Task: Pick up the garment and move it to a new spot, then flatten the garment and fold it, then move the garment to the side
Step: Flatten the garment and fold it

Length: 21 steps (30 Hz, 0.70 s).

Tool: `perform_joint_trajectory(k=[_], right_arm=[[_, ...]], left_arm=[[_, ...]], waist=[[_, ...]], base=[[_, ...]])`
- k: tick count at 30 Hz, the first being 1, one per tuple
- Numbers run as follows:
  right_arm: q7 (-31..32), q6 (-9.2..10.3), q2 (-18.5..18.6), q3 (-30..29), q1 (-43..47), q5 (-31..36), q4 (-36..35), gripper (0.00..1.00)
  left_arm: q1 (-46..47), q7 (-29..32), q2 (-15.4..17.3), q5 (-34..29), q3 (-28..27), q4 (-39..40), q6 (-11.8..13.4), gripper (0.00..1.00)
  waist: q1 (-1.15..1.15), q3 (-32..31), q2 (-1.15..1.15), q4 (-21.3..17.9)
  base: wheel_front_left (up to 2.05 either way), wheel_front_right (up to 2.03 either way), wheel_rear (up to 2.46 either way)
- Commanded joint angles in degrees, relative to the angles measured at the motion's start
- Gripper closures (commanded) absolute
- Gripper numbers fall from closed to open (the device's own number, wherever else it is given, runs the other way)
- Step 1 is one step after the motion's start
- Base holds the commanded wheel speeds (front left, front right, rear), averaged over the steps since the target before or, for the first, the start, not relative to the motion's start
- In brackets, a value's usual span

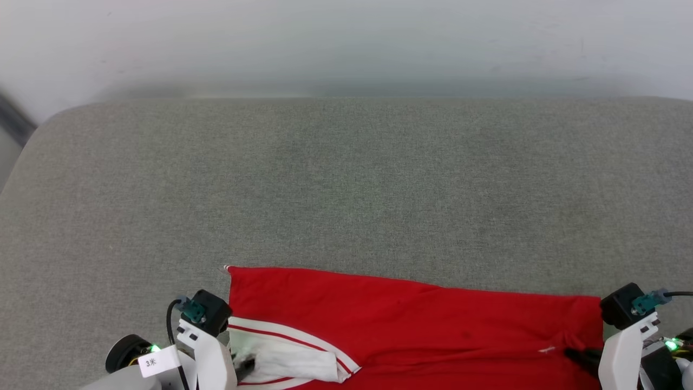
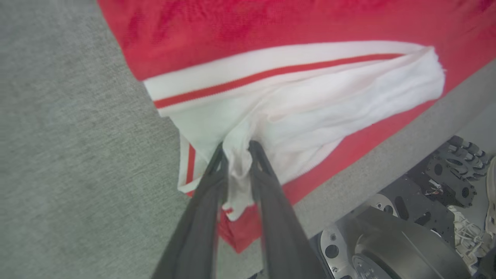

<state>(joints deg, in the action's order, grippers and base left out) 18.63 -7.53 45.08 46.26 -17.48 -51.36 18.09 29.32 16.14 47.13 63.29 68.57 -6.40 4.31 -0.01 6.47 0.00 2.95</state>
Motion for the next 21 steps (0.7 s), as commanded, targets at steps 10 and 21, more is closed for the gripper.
perform_joint_trajectory(k=[10, 21], right_arm=[[-6.62, 0.06, 3.37, -7.29, 1.88, 1.09, -6.64, 0.00], [-2.52, 0.05, 3.47, -20.76, 8.09, -7.52, -4.28, 0.00]], left_arm=[[-2.87, -15.01, 2.68, -3.28, -6.29, 4.56, 8.17, 0.00], [-7.84, -30.95, -0.84, -8.91, -14.42, 4.36, 20.61, 0.00]], waist=[[0.01, -2.83, 0.00, -0.33], [0.01, -2.12, 0.00, 0.63]], base=[[0.00, 0.00, 0.00], [0.00, 0.00, 0.00]])
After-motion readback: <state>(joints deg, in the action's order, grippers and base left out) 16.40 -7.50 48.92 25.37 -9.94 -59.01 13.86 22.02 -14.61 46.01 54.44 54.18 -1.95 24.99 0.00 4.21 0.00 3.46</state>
